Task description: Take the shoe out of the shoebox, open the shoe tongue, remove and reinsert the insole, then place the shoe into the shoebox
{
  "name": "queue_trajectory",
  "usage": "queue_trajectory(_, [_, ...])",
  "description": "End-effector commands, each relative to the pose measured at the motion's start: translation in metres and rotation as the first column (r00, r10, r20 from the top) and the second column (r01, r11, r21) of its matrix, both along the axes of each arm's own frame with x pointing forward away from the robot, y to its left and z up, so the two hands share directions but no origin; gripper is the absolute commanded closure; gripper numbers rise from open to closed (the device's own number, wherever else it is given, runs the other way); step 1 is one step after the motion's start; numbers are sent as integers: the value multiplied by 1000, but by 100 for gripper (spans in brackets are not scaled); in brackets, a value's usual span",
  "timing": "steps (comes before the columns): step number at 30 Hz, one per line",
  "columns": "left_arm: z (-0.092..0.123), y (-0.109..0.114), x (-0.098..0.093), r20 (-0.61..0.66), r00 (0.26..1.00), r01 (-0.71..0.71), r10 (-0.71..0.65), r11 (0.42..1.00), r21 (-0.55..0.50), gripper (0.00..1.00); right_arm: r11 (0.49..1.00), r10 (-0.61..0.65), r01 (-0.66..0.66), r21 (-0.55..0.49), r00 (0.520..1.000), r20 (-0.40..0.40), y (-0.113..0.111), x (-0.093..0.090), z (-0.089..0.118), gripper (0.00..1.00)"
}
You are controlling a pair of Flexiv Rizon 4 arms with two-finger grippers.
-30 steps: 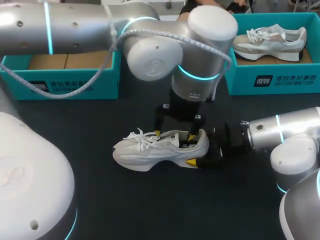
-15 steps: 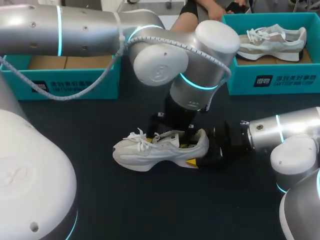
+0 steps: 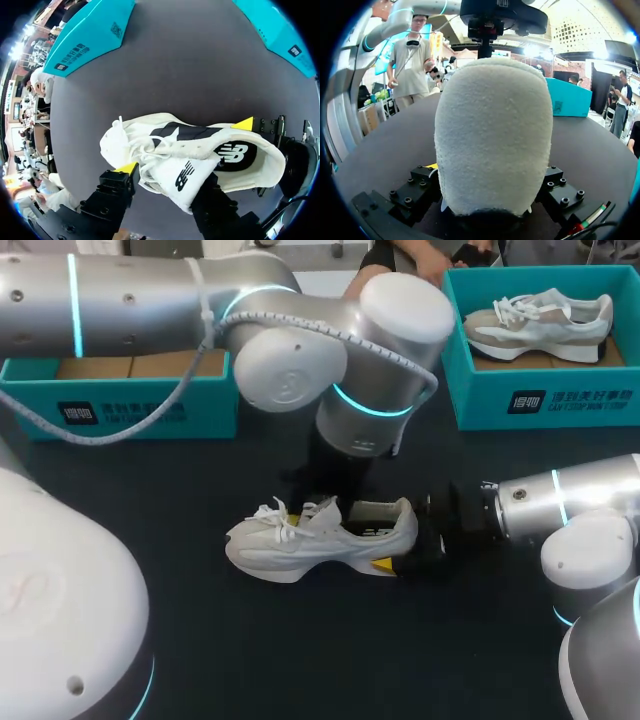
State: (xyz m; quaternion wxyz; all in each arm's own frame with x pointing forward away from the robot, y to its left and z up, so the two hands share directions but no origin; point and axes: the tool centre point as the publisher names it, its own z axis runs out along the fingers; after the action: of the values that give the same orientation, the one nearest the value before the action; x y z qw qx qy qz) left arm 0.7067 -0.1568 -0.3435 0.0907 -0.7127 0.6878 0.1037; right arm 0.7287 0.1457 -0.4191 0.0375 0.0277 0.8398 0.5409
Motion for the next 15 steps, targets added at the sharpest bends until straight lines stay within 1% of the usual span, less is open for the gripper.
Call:
queue_trajectory(1, [13,12,-6,26,1000,5,-4,999,-40,100,1000,-2,2,-5,1000,0,1,0,-1,100])
queue_trajectory(8, [25,22,-12,57,998,-3,7,997,-78,100,1000,-2,2,-5,1000,0,1,0,-1,100])
queue_trajectory(15, [32,42,-20,78,996,-37,46,994,-107,100,1000,-2,2,-5,1000,0,1,0,-1,100])
